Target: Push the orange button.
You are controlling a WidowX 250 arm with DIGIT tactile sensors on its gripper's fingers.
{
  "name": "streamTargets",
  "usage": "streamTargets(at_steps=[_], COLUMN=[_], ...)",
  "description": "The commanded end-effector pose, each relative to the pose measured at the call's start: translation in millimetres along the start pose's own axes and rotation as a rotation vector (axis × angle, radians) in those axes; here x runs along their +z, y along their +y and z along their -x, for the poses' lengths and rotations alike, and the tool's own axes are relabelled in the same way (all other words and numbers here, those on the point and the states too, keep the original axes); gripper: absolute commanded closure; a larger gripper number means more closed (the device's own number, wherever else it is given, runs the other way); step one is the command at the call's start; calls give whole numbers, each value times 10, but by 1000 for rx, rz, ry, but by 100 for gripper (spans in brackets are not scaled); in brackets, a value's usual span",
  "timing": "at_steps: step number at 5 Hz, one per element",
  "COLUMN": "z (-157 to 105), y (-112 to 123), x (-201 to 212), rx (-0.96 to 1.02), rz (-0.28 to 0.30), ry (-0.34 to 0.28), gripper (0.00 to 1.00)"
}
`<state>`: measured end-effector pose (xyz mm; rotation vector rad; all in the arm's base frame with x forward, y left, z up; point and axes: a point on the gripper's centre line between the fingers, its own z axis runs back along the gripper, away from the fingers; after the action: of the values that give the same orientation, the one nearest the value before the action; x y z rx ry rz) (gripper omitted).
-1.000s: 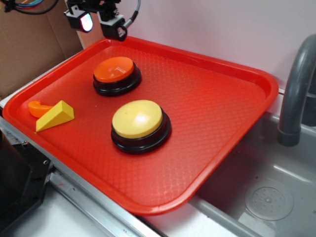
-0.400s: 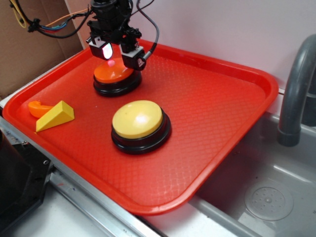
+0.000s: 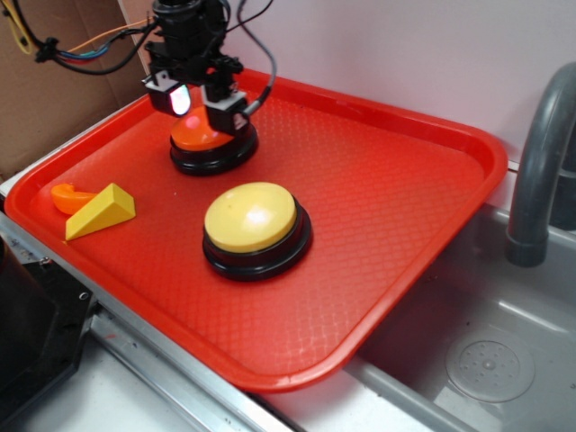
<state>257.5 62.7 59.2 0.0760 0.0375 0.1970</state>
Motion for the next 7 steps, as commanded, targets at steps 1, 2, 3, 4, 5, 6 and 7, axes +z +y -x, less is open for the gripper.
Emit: streamTargets(at_steps=[1,2,3,4,5,6,7], z=[-119,-111,-90,-60,-63,-47,-29], y=[294,302,316,340,338,331,304], x=[607,704,777,849,871,911,959], rx=[56,62,68,82,73,72,71], rz=[-9,-14,-34,-36,-18,-26,-33], ry=[-61,-82,-87,-112,-130,-137,-132], gripper=[0,0,0,0,0,0,0])
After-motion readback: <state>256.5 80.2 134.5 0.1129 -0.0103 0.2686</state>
